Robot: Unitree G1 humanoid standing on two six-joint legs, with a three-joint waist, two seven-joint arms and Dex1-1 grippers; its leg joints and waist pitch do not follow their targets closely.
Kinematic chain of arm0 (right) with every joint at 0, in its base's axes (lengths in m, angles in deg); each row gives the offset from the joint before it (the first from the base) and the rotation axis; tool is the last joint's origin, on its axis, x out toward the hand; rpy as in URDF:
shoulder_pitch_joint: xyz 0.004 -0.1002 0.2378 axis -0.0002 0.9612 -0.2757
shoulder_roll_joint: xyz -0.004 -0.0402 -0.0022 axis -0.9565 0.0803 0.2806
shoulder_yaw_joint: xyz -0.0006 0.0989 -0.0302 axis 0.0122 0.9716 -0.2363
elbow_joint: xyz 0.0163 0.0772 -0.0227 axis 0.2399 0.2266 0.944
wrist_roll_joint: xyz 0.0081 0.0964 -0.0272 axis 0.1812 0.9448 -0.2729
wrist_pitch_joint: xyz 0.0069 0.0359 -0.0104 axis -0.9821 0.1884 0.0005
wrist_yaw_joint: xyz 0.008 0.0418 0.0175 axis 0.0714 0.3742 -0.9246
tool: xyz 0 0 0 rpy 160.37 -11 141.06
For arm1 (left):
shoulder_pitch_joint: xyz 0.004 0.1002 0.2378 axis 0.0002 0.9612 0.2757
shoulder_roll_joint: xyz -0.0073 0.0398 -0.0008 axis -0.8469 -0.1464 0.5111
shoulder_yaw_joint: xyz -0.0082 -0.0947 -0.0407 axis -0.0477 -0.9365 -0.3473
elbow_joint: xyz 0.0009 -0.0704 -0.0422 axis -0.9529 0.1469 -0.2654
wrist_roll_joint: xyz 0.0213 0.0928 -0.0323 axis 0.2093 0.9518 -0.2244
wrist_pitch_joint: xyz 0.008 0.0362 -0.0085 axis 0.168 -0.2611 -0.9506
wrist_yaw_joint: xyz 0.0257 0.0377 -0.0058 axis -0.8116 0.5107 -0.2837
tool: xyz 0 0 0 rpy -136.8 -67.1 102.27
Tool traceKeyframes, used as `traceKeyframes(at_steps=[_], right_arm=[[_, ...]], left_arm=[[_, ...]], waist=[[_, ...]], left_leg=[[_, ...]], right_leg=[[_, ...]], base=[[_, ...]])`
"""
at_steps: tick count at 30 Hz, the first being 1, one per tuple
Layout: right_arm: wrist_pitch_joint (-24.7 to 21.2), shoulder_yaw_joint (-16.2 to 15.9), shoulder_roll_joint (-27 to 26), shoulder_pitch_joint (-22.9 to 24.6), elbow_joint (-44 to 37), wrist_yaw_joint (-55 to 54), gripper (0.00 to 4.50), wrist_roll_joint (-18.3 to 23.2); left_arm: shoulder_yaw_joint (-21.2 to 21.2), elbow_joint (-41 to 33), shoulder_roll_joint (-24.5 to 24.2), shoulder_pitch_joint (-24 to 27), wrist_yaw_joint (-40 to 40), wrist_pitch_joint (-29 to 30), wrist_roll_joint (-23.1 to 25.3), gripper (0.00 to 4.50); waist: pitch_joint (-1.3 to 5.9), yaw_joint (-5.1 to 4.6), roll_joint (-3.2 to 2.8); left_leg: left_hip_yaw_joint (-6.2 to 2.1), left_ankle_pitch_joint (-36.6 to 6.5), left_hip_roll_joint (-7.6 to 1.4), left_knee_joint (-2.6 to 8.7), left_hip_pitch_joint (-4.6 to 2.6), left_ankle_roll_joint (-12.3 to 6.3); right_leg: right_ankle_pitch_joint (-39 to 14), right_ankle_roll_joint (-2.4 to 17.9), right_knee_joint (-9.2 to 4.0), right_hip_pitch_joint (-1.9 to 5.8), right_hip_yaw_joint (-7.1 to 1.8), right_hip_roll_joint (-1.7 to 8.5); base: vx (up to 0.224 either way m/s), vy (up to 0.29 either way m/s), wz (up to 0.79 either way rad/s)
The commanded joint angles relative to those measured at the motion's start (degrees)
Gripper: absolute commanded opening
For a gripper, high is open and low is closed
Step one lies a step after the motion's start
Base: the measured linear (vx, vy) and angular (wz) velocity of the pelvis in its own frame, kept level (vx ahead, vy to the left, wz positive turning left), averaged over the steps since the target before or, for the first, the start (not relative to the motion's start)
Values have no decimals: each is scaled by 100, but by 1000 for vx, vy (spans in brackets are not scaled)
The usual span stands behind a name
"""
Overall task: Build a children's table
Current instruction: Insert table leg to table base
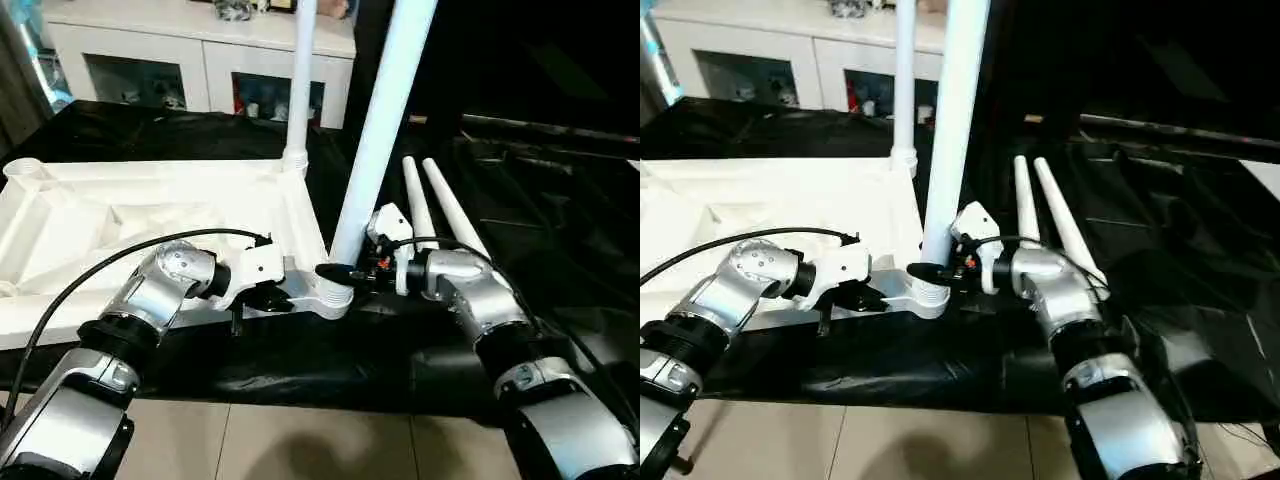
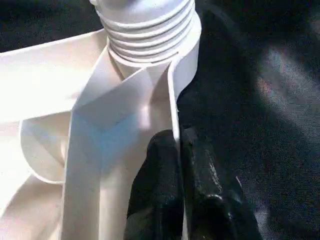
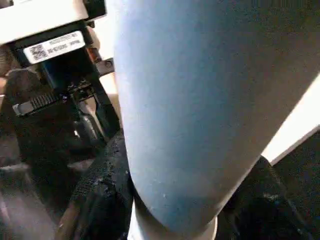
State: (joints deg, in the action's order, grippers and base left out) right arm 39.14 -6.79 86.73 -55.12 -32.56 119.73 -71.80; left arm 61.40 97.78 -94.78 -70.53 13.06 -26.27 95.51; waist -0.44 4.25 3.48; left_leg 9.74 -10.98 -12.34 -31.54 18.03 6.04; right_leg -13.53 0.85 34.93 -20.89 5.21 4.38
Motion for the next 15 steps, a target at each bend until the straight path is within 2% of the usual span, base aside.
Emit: traceKeyframes(at_steps=[1, 4, 8, 13, 15], right_arm=[[-382, -477, 85, 598, 815, -126, 186, -610], [-402, -458, 84, 572, 812, -159, 186, -590], [-414, -429, 63, 554, 817, -228, 186, -608], [-481, -360, -6, 531, 817, -500, 186, -597], [-543, -213, -110, 478, 931, -1006, 186, -574]], left_arm=[[45, -135, 85, -169, -141, -203, -31, 0], [54, -104, 89, -184, -157, -224, -33, 0], [59, -81, 89, -194, -161, -228, -38, 0], [-4, -42, 110, -219, -68, -164, -33, 0], [-83, 107, 199, -295, 226, 7, 4, 0]], waist=[[14, -49, -165], [16, -71, -149], [6, -88, -150], [-18, -111, -140], [-46, -125, -125]], left_leg=[[-103, -2599, -186, 450, -21, 100], [-94, -2599, -183, 455, -6, 85], [-95, -2667, -180, 454, -6, 75], [-124, -2796, -175, 467, -4, 73], [-138, -2949, -168, 465, -28, 76]], right_leg=[[-2767, 580, -662, -24, -367, 442], [-2508, 693, -634, -22, -375, 425], [-2618, 695, -648, -35, -379, 433], [-3039, 537, -690, -60, -376, 449], [-3380, 424, -736, -105, -366, 455]], base=[[0, 0, 0], [0, 0, 0], [0, 0, 0], [0, 0, 0], [0, 0, 0]])
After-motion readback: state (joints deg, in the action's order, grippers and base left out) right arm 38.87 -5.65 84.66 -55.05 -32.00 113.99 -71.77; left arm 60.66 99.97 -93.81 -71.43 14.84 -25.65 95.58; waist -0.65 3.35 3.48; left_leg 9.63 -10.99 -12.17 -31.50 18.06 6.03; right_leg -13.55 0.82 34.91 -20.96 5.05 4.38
